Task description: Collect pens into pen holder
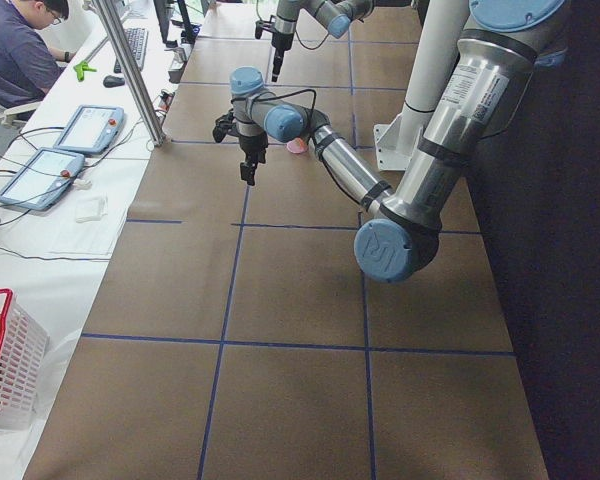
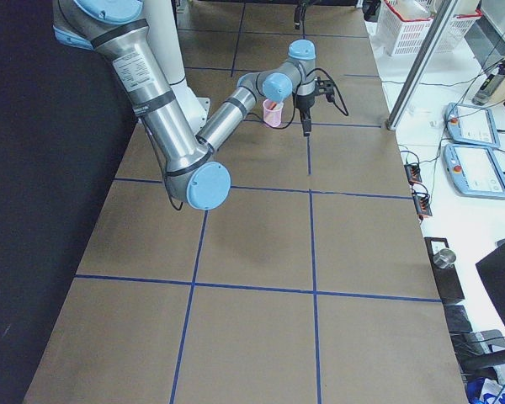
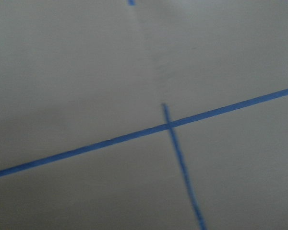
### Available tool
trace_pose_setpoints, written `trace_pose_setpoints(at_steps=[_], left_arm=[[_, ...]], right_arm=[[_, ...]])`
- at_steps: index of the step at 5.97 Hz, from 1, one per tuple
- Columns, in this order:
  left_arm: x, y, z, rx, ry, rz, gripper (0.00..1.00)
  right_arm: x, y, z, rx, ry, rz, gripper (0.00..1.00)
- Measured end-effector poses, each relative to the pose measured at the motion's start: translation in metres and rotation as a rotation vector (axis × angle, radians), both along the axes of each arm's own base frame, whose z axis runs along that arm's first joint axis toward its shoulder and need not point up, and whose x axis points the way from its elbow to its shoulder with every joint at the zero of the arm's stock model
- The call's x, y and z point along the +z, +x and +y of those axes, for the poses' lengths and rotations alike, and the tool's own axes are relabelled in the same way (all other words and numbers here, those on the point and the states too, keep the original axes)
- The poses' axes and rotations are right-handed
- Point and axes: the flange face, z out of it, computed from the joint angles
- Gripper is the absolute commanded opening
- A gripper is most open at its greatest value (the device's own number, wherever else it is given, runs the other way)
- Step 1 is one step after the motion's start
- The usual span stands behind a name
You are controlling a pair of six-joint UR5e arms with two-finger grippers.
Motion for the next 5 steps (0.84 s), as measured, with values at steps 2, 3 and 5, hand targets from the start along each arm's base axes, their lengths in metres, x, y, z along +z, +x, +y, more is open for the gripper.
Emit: trace_pose_setpoints(at_steps=[2,3,5], left_arm=[[0.094,-0.11,0.01,0.032,0.006,0.008,1.0],[0.144,-0.159,0.019,0.015,-0.026,0.039,1.0],[0.219,-0.198,0.061,-0.024,-0.12,0.064,1.0]], right_arm=[[0.124,0.151,-0.02,-0.153,0.056,0.012,1.0],[0.187,0.22,-0.008,-0.207,0.082,0.007,1.0],[0.292,0.315,0.046,-0.221,0.053,0.004,1.0]])
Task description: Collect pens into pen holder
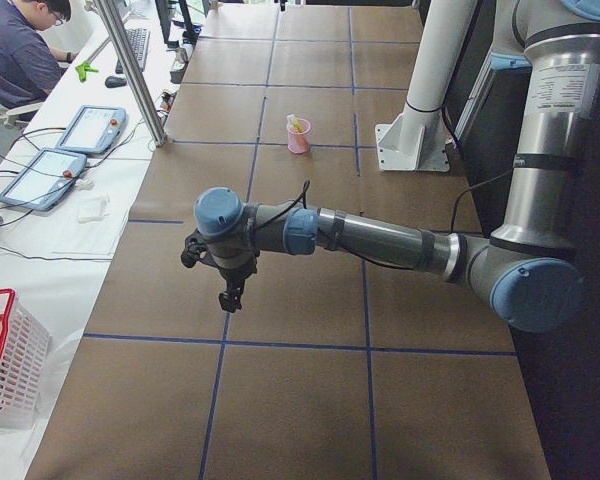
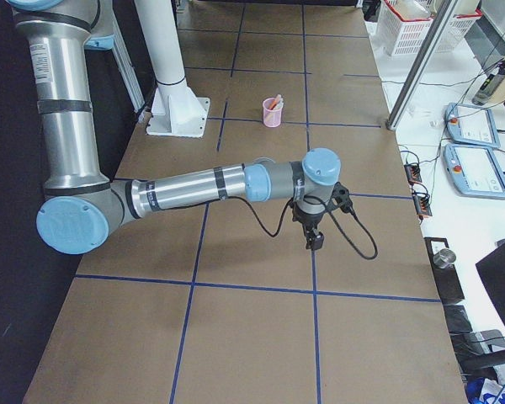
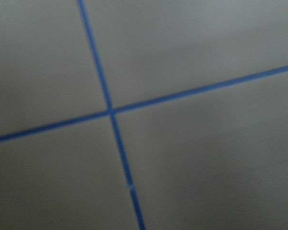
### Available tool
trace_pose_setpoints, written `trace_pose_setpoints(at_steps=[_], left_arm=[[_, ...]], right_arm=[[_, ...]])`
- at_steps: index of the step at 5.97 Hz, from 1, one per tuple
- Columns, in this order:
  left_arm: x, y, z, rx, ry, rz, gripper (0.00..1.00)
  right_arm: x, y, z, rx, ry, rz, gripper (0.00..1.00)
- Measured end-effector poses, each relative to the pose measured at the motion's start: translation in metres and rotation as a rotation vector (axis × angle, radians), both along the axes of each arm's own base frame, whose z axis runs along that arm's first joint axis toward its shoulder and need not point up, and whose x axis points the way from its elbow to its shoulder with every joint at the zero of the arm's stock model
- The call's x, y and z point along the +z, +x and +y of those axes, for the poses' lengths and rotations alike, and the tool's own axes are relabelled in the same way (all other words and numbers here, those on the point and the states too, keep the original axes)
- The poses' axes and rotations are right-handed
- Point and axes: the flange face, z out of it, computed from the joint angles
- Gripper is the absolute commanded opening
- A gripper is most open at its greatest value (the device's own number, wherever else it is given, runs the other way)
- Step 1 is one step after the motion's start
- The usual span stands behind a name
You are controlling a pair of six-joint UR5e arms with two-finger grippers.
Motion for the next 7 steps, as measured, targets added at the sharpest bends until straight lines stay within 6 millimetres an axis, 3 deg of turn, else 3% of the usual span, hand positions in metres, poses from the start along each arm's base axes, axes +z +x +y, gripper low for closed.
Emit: trace_pose_setpoints(at_steps=[1,3,7], left_arm=[[0.018,-0.003,0.013,-0.005,-0.021,-0.007,1.0],[0.028,-0.006,0.023,-0.007,-0.025,-0.034,1.0],[0.033,-0.007,0.033,-0.006,-0.033,-0.043,1.0]], right_arm=[[0.032,0.02,0.027,0.02,-0.045,0.002,1.0],[0.061,0.029,0.056,0.035,-0.103,0.005,1.0],[0.075,0.03,0.07,0.039,-0.136,0.005,1.0]])
